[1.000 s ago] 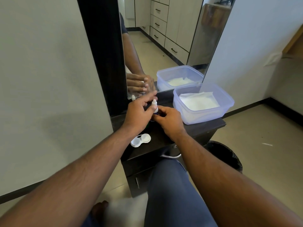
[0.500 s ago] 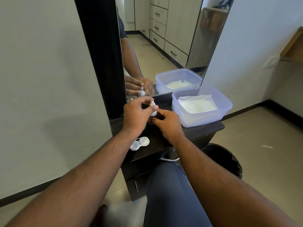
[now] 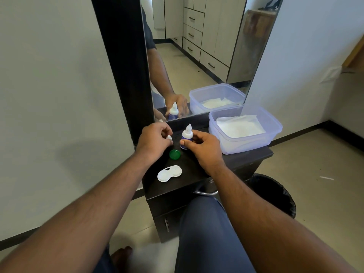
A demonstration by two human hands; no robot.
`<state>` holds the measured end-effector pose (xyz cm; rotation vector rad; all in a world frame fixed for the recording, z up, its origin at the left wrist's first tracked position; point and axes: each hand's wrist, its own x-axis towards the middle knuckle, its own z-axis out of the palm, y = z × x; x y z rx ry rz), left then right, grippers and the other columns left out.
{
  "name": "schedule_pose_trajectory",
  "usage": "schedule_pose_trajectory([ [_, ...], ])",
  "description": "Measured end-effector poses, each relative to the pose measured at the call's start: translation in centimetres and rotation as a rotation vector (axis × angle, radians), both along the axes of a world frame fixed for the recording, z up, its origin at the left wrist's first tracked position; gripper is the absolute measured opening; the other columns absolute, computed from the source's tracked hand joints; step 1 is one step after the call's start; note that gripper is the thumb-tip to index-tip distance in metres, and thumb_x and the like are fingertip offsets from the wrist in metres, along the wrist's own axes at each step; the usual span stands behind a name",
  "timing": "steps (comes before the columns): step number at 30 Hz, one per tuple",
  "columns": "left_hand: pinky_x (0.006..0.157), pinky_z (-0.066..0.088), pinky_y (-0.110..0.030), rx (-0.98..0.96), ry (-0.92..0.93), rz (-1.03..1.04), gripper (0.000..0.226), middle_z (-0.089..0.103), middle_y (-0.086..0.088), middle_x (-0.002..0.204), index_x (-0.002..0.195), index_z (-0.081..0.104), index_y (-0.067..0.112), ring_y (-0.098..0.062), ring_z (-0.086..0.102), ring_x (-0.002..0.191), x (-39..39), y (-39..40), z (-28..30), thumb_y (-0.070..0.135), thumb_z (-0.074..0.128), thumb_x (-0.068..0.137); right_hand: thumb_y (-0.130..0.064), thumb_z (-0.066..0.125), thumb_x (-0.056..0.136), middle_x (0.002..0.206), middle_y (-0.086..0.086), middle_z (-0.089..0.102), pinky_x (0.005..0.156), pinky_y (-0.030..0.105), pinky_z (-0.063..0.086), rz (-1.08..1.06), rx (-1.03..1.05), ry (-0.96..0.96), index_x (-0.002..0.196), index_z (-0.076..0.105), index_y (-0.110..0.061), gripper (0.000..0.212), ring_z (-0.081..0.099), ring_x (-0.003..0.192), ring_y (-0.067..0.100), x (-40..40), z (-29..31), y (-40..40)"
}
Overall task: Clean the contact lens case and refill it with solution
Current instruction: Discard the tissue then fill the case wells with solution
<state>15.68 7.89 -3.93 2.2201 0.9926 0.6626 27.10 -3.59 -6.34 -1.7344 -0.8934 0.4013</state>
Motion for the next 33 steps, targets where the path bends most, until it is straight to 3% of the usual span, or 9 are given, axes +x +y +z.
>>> schedule_pose_trajectory([
  [5,0.075,0.056,-0.033,0.000,0.079,-0.007,0.023,0.066,0.004,0.081,0.088,0.068,0.020,-0.014,0.065,0.080,0.1,0.1,-0.2,0.008,0.079,0.072,-0.024,0.075,0.080,0.096,-0.016,0.065,0.076,0.006,0.043,0.007,0.009,0.008,0.117,0.066,-0.020,0.039,0.061,0.089,-0.005,0.0,0.0,0.0],
  [11,0.090,0.052,-0.029,-0.049,0.020,0.022,0.043,0.069,0.000,0.108,0.120,0.065,0.020,-0.012,0.065,0.100,-1.4,-0.1,0.1,0.016,0.076,0.078,-0.023,0.072,0.083,0.112,-0.010,0.067,0.089,0.016,0.045,0.018,0.042,0.072,0.123,0.062,-0.021,0.041,0.061,0.103,0.003,0.6,-0.4,-0.2],
  [15,0.071,0.046,-0.012,-0.001,-0.191,0.118,0.019,0.072,0.006,0.089,0.102,0.073,0.020,0.000,0.064,0.078,-6.0,-3.6,0.0,0.021,0.072,0.083,-0.020,0.062,0.090,0.111,-0.010,0.065,0.087,0.014,0.043,0.072,0.087,0.107,0.119,0.058,-0.024,0.029,0.060,0.102,0.002,0.3,-0.2,-0.5],
  [17,0.070,0.045,-0.013,-0.056,-0.192,0.098,0.024,0.071,0.010,0.088,0.097,0.075,0.023,0.003,0.062,0.078,-8.2,-5.6,-1.2,0.036,0.076,0.077,-0.022,0.058,0.093,0.111,-0.011,0.064,0.090,0.016,0.046,0.105,0.128,0.120,0.117,0.054,-0.027,0.024,0.059,0.104,0.001,-0.2,0.0,-0.6],
  [19,0.079,0.042,-0.023,0.004,-0.030,0.071,0.050,0.066,0.014,0.102,0.105,0.072,0.030,-0.004,0.057,0.097,-9.2,-6.9,-3.1,0.062,0.071,0.066,-0.027,0.054,0.095,0.110,-0.015,0.059,0.086,0.013,0.047,0.110,0.146,0.125,0.121,0.047,-0.034,0.028,0.058,0.102,-0.001,-0.7,0.3,-0.7],
  [21,0.082,0.029,-0.030,0.115,0.133,0.082,0.068,0.057,0.017,0.115,0.117,0.064,0.039,-0.012,0.045,0.112,-9.4,-7.8,-4.2,0.075,0.065,0.059,-0.029,0.054,0.095,0.107,-0.010,0.058,0.078,0.017,0.050,0.110,0.209,0.202,0.124,0.045,-0.036,0.032,0.060,0.091,0.003,-1.3,0.7,-1.0],
  [23,0.081,0.024,-0.030,0.125,0.132,0.114,0.071,0.054,0.014,0.120,0.124,0.059,0.041,-0.016,0.041,0.117,-9.2,-8.1,-4.6,0.073,0.069,0.060,-0.027,0.061,0.091,0.093,-0.003,0.061,0.068,0.025,0.052,0.122,0.264,0.293,0.119,0.046,-0.034,0.032,0.059,0.071,0.009,-1.7,1.0,-1.6],
  [26,0.081,0.026,-0.031,0.066,0.048,0.165,0.061,0.055,0.013,0.115,0.117,0.064,0.039,-0.018,0.042,0.115,-8.8,-7.8,-4.8,0.063,0.074,0.062,-0.023,0.075,0.074,0.075,0.001,0.061,0.055,0.029,0.046,0.087,0.283,0.387,0.096,0.050,-0.028,0.034,0.052,0.054,0.016,-2.6,1.2,-2.7],
  [33,0.082,0.026,-0.032,-0.027,-0.069,0.169,0.049,0.046,0.024,0.102,0.105,0.069,0.042,-0.012,0.042,0.112,-8.6,-7.1,-5.5,0.059,0.078,0.060,0.001,0.069,0.074,0.083,0.001,0.069,0.058,0.020,0.049,0.136,0.394,0.731,0.097,0.067,-0.020,0.031,0.064,0.078,0.011,-3.3,2.1,-4.0],
])
